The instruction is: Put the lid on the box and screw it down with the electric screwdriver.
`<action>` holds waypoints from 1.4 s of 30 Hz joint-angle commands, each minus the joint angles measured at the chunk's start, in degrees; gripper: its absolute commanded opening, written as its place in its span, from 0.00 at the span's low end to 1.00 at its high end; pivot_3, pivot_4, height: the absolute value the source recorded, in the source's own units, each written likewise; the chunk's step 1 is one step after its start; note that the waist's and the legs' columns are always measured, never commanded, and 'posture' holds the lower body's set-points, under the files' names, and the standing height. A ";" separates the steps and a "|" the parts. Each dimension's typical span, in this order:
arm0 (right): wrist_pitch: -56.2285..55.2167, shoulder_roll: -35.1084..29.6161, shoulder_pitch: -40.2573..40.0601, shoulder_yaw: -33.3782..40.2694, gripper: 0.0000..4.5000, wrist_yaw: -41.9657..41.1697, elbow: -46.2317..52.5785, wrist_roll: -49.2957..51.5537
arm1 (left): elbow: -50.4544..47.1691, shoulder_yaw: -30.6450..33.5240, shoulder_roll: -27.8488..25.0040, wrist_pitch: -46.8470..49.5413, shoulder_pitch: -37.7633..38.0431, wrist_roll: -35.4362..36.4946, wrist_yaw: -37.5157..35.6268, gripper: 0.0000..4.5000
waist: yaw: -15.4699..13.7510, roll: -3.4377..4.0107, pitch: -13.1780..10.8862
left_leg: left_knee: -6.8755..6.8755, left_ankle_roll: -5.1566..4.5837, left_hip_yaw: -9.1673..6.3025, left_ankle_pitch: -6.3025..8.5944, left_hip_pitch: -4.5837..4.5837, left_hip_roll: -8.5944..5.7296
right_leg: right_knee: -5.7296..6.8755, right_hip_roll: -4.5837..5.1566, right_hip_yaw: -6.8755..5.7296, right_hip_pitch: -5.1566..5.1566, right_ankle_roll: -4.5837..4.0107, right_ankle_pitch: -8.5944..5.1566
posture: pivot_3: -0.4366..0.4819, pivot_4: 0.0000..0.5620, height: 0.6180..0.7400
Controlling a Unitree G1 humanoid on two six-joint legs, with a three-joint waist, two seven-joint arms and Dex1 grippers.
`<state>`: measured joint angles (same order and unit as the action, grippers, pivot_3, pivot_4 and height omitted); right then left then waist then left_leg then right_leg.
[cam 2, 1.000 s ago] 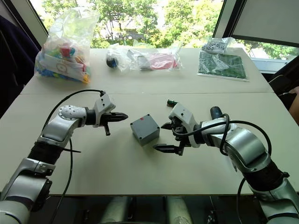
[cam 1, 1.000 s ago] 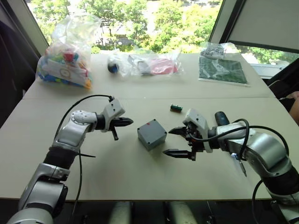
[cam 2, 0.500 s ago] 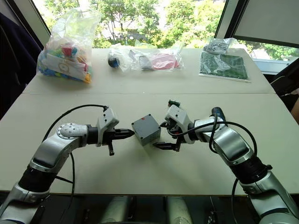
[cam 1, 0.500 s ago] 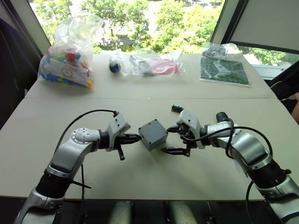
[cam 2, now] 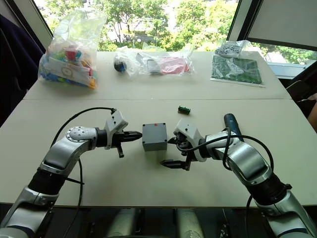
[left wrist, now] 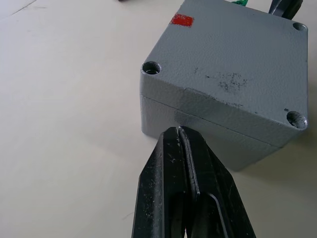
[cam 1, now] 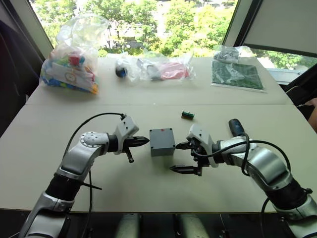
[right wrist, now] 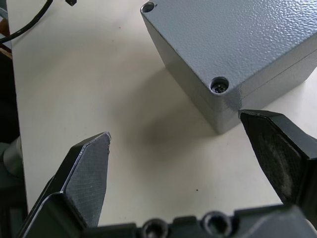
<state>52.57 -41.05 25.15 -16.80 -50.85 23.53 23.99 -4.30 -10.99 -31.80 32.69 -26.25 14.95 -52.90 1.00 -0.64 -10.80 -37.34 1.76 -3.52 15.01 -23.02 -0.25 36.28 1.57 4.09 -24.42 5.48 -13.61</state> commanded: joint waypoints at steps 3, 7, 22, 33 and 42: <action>0.87 1.11 -0.02 1.40 0.99 0.64 3.27 1.90 | -0.44 0.07 0.75 -1.45 -1.12 -0.25 0.08 0.00 | 0.01 0.00 0.00 | 0.00 0.00 0.00 0.00 0.00 0.00 | 0.00 0.00 0.00 0.00 0.00 0.00 | 0.48 0.27 1.00; 1.36 1.36 0.02 1.41 0.99 1.09 3.45 2.25 | -0.24 0.30 1.59 -1.65 -1.32 -0.64 1.03 0.00 | 0.00 0.00 0.00 | 0.00 0.00 -0.01 0.00 0.00 0.00 | 0.02 0.00 0.00 0.00 0.00 0.00 | 0.48 0.27 1.00; -11.83 -1.49 16.51 14.00 0.99 -0.67 -28.48 -1.54 | -4.21 12.41 -4.74 8.76 -3.28 11.10 -2.01 0.00 | 0.42 -0.01 -0.01 | 0.05 0.00 0.05 0.00 0.12 0.02 | 0.06 -0.03 0.01 0.03 0.00 0.00 | 0.48 0.27 1.00; -38.23 12.56 31.81 10.30 0.78 -1.66 -71.21 -14.20 | -7.50 16.12 -3.28 13.96 -3.76 16.27 3.23 0.00 | 1.58 -0.04 0.01 | 0.18 0.18 0.07 -0.10 0.09 -0.03 | 0.10 0.10 0.05 -0.04 -0.01 0.02 | 0.48 0.27 1.00; -44.30 14.97 34.30 11.18 0.58 -3.07 -80.27 -17.77 | -10.52 17.20 -4.50 15.49 -1.12 18.39 5.38 0.00 | 1.70 -0.04 0.01 | 0.20 0.40 0.05 -0.23 0.29 -0.02 | 0.32 0.02 0.07 0.02 -0.03 0.11 | 0.48 0.27 1.00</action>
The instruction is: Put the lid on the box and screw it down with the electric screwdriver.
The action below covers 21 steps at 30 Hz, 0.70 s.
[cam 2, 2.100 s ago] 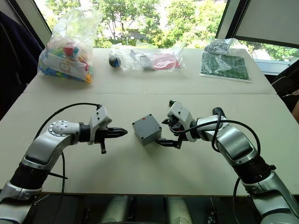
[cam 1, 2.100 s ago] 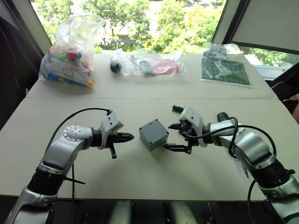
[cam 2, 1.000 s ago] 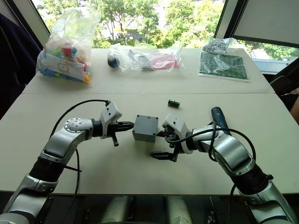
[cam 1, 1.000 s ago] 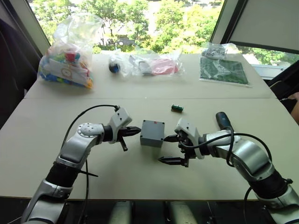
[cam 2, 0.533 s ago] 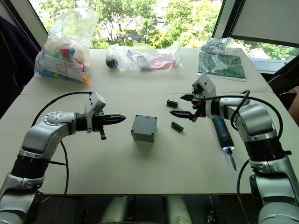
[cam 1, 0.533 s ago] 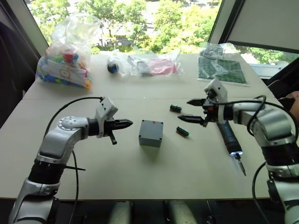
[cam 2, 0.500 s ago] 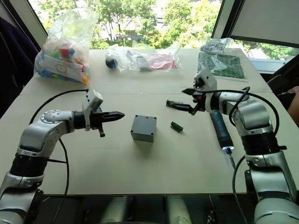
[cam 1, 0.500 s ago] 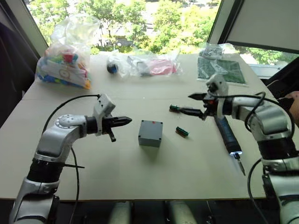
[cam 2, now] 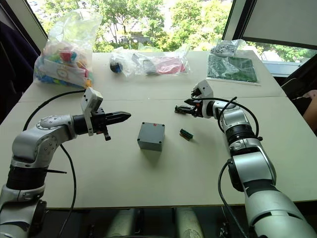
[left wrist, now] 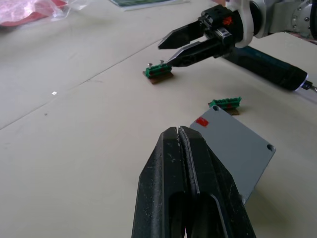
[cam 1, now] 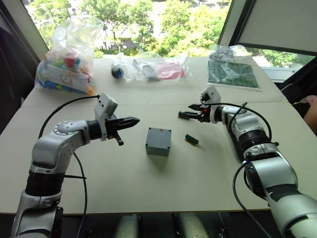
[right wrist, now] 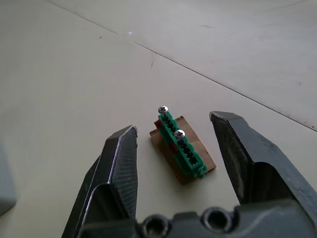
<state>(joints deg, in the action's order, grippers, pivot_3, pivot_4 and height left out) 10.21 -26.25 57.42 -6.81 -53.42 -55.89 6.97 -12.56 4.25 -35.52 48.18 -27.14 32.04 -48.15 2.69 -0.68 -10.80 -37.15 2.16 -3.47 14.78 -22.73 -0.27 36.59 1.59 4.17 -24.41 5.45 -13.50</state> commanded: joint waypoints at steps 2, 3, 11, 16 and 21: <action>-2.63 0.49 2.24 1.18 0.58 -0.37 -1.76 -1.41 | -2.18 1.78 -0.79 -0.11 -0.20 1.40 1.00 0.00 | 0.02 0.00 0.00 | 0.00 0.00 0.00 0.00 0.00 0.00 | 0.01 0.00 0.00 0.00 0.00 0.00 | 0.48 0.27 1.00; -2.95 0.66 2.32 1.24 0.58 -0.23 -2.14 -1.68 | -2.14 1.66 -0.76 -0.15 -0.22 1.47 1.17 0.00 | 0.03 0.00 0.00 | 0.00 0.00 0.01 0.00 0.01 0.00 | 0.01 0.00 0.01 0.00 0.00 0.00 | 0.48 0.27 1.00; -3.94 1.34 3.15 2.16 0.58 0.41 -4.33 -2.82 | -1.94 0.63 -0.70 -0.78 -0.01 1.49 1.91 0.00 | 0.05 0.00 0.00 | 0.02 0.01 0.01 0.00 0.03 0.00 | 0.02 0.00 0.02 0.00 0.00 0.00 | 0.48 0.27 1.00; -4.78 1.77 3.45 2.11 0.36 1.07 -5.54 -3.95 | -2.03 0.47 -0.69 -0.88 0.04 1.52 2.33 0.00 | 0.10 0.00 0.00 | 0.02 0.01 0.01 0.00 0.03 0.00 | 0.02 0.00 0.03 0.00 0.00 0.00 | 0.48 0.27 1.00; -4.88 2.35 3.61 2.88 0.00 1.56 -6.32 -4.16 | -2.01 0.49 -0.76 -0.89 0.22 1.47 2.50 0.00 | 0.22 0.00 0.00 | 0.02 0.01 0.02 0.00 0.04 0.00 | 0.03 0.00 0.04 0.00 0.00 0.00 | 0.48 0.27 1.00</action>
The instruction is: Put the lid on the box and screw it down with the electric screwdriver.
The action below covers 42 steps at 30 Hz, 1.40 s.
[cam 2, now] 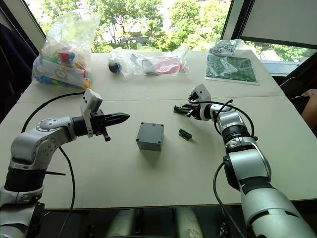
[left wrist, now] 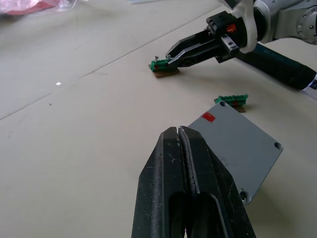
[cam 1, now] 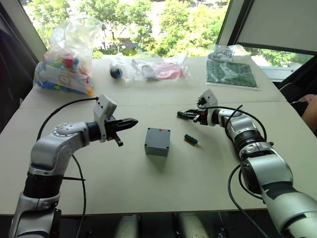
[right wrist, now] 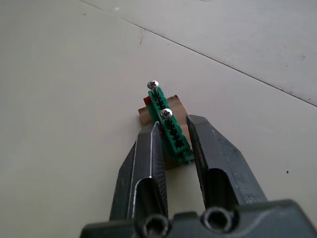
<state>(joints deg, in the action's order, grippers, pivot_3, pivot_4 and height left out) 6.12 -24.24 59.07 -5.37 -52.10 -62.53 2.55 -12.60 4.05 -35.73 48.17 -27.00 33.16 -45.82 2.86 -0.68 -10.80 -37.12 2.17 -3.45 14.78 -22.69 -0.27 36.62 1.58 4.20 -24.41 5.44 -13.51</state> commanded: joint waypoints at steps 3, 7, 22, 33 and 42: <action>-1.16 0.35 1.84 1.65 0.00 0.37 0.26 -0.06 | -1.97 0.61 -0.59 -0.90 0.22 0.36 0.13 0.00 | 0.24 0.00 0.00 | 0.00 0.00 -0.01 0.00 0.01 0.00 | 0.01 0.00 0.00 0.00 0.00 0.00 | 0.48 0.27 1.00; -1.20 0.04 1.59 1.66 0.00 -0.04 0.44 -0.26 | -1.82 0.46 -0.50 -0.95 0.17 0.32 0.11 0.00 | 0.53 0.00 0.00 | 0.01 0.00 -0.01 0.00 0.01 0.00 | 0.02 0.00 0.00 0.00 0.00 0.00 | 0.48 0.27 1.00; 2.17 -1.96 -0.80 0.95 0.00 -3.98 3.70 -0.90 | -0.71 -0.76 0.08 -1.80 -0.09 -0.07 -0.31 0.00 | 1.17 0.00 0.00 | 0.03 0.00 -0.01 0.00 0.07 0.00 | 0.10 -0.02 0.02 0.00 0.00 -0.01 | 0.48 0.27 1.00; 2.89 -2.00 -0.45 1.87 0.47 -2.56 3.72 -1.06 | -0.44 -1.09 -0.01 -2.33 -0.01 -0.18 -0.64 0.00 | 1.15 0.00 0.00 | 0.03 0.00 0.01 0.00 0.09 0.00 | 0.13 -0.02 0.05 0.00 -0.01 -0.01 | 0.48 0.27 1.00; 3.41 -1.63 -0.28 3.60 0.47 -2.77 4.91 -0.03 | 0.19 -1.58 0.09 -2.86 -0.02 -0.36 -0.87 0.00 | 1.14 0.00 0.00 | 0.03 0.00 0.02 0.00 0.09 0.00 | 0.13 -0.02 0.05 0.00 0.00 -0.01 | 0.48 0.27 1.00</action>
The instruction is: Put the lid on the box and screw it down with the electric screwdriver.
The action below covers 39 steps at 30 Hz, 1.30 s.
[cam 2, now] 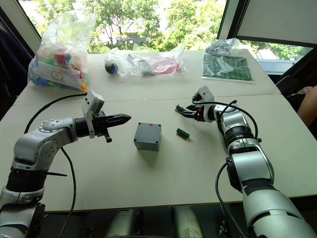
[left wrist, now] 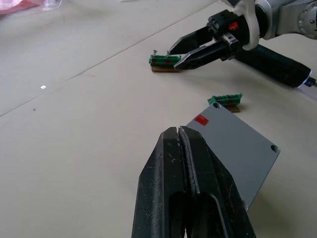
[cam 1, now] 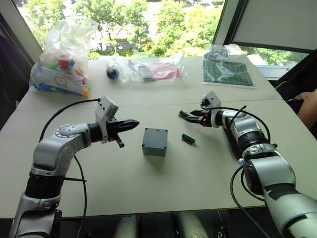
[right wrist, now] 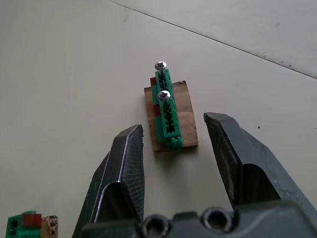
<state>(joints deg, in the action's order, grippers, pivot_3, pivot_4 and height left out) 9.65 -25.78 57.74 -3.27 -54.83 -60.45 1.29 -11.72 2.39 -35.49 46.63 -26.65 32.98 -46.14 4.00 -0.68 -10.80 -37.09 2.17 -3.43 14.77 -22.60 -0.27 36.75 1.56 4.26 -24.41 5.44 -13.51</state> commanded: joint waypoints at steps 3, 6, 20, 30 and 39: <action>-0.45 0.20 1.32 1.64 0.47 0.35 2.44 1.04 | -0.56 -0.05 -0.23 -1.38 -0.39 -0.10 -0.54 0.00 | 0.01 0.00 0.00 | 0.00 0.00 0.00 0.00 0.00 0.00 | 0.00 0.00 0.00 0.00 0.00 0.00 | 0.48 0.27 1.00; -0.55 0.64 1.82 1.87 0.47 0.80 1.88 1.09 | -0.46 -0.16 -0.32 -1.48 -0.42 0.00 -0.48 0.00 | 0.03 0.00 0.00 | 0.00 0.00 -0.01 0.00 0.00 0.00 | 0.00 0.00 0.00 0.00 0.00 0.00 | 0.48 0.27 1.00; -0.99 1.75 3.14 2.42 0.47 1.32 0.64 0.63 | -1.17 0.11 -0.57 -1.34 0.59 0.35 -0.10 0.00 | 0.00 0.00 0.00 | 0.00 0.00 0.00 0.00 0.01 0.00 | 0.01 0.00 0.00 0.00 0.00 0.00 | 0.48 0.27 1.00; -1.65 1.71 2.67 1.75 0.00 2.22 -0.01 -0.56 | -1.25 0.03 -0.52 -1.45 0.50 0.27 0.03 0.00 | 0.01 0.00 0.00 | 0.00 0.00 0.00 0.00 0.01 0.00 | 0.01 0.00 0.00 0.00 0.00 0.00 | 0.48 0.27 1.00; -1.62 1.42 2.97 2.68 0.00 2.51 -0.20 0.18 | -1.32 0.10 -0.55 -1.47 0.61 0.32 0.00 0.00 | 0.01 0.00 0.00 | 0.00 0.00 0.00 0.00 0.01 0.00 | 0.01 0.00 0.01 0.00 0.00 0.00 | 0.48 0.27 1.00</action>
<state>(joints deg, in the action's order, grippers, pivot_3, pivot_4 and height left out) 8.43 -23.78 59.33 -1.63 -52.17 -61.04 0.75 -11.44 1.52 -35.60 45.90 -25.52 33.04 -46.03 4.00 -0.68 -10.80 -37.08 2.17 -3.44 14.78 -22.59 -0.27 36.77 1.56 4.26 -24.41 5.44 -13.52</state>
